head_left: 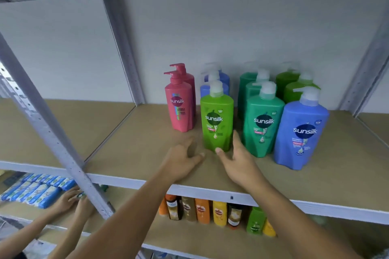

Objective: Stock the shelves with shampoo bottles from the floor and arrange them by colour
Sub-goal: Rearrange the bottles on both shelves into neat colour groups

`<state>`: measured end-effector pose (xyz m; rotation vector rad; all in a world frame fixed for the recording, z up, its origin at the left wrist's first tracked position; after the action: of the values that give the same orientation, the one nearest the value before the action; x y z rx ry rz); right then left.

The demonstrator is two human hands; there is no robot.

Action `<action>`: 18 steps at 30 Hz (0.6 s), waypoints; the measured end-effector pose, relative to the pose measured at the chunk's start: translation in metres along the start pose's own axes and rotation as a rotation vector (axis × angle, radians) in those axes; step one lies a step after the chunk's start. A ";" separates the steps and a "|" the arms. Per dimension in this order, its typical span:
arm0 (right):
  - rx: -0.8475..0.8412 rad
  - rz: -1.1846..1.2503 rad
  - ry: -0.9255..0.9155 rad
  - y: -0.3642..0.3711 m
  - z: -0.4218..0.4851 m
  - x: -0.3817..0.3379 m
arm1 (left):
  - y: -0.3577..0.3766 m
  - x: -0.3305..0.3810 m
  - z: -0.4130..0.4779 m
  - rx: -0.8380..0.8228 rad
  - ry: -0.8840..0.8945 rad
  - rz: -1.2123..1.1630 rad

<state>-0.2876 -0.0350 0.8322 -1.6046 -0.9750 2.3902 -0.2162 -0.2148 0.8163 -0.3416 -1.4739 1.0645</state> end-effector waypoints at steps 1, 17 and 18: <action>0.034 0.016 0.005 0.003 0.006 0.000 | 0.001 -0.001 0.008 -0.001 0.017 -0.054; 0.110 0.057 0.051 -0.010 -0.015 0.005 | 0.006 0.027 0.027 -0.192 0.244 -0.562; 0.109 0.061 0.051 -0.015 -0.022 0.007 | 0.010 0.029 0.024 -0.234 0.241 -0.571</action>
<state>-0.2752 -0.0102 0.8292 -1.6703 -0.7834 2.3838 -0.2484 -0.1973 0.8304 -0.1843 -1.3613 0.3826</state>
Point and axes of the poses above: each hand's wrist, its own z-axis towards the middle knuckle, its own y-axis out of the palm, x = y × z, the point moved 8 cm from there along z, towards the middle knuckle, and after that the axes turned 4 degrees about x, right-handed, at the moved point
